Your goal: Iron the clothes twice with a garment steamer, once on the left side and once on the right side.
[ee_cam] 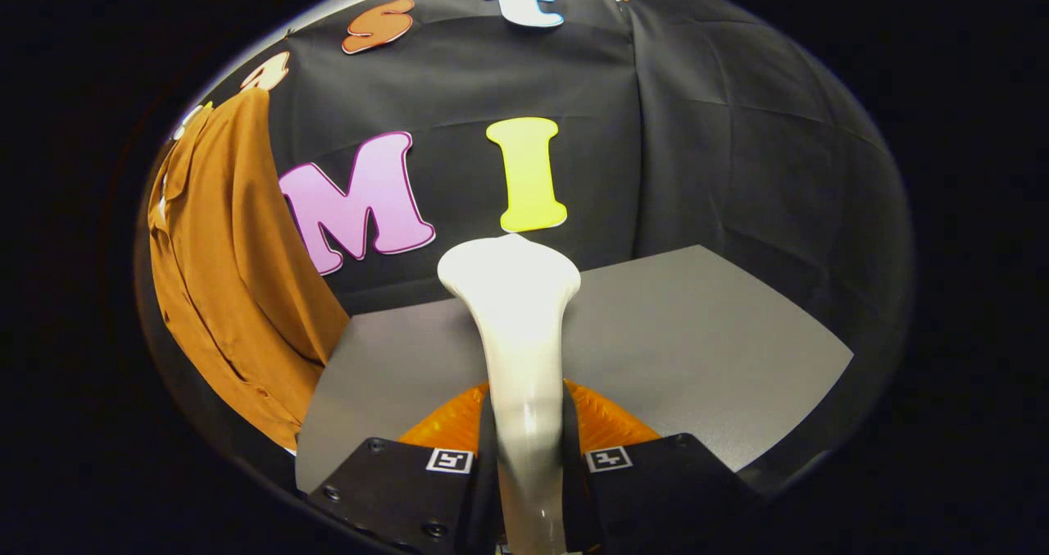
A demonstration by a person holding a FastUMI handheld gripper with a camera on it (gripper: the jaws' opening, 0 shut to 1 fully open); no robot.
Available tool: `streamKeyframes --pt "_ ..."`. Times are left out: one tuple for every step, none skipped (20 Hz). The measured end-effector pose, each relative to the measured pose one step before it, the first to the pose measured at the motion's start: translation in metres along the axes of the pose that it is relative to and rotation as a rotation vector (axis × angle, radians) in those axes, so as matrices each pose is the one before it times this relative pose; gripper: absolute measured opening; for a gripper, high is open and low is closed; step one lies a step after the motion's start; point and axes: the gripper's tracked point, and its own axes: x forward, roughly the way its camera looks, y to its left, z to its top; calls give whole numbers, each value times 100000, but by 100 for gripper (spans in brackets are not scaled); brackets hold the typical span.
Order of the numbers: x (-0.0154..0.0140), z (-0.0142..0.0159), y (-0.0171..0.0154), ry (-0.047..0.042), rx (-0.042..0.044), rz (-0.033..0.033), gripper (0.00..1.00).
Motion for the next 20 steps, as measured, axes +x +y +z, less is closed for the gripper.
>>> streamKeyframes --pt "-611 385 74 -1447 705 -50 35" --pt "-695 370 -33 -1927 769 -385 35" --pt "-684 447 117 -1628 748 -487 35" --pt "-651 119 274 -1488 679 81 35" --pt "-645 409 545 -1671 48 196 35" --pt "-731 405 569 -1987 -693 -26 35" --pt "-646 466 633 -2098 -943 -346 35" --pt "-658 453 689 -2126 -948 -418 35" --pt "-659 464 927 -2275 -457 -300 35" --pt "-621 373 978 -1998 -226 -105 35" --pt "-394 316 1220 -1671 208 660 34" --pt "-507 162 1506 -1152 753 1118 35" --pt "-213 112 1510 -848 575 1023 34" --pt "-198 -36 1415 -802 274 734 34" --pt "-249 79 1528 -730 -283 536 35" --pt "-180 61 1535 -723 -386 482 35" --pt "-153 -10 1518 -829 -321 488 35" --pt "-147 -54 1695 -724 -250 727 35" --pt "-236 -49 1626 -473 -270 828 34" --pt "-61 -116 1607 -474 -123 1021 35"
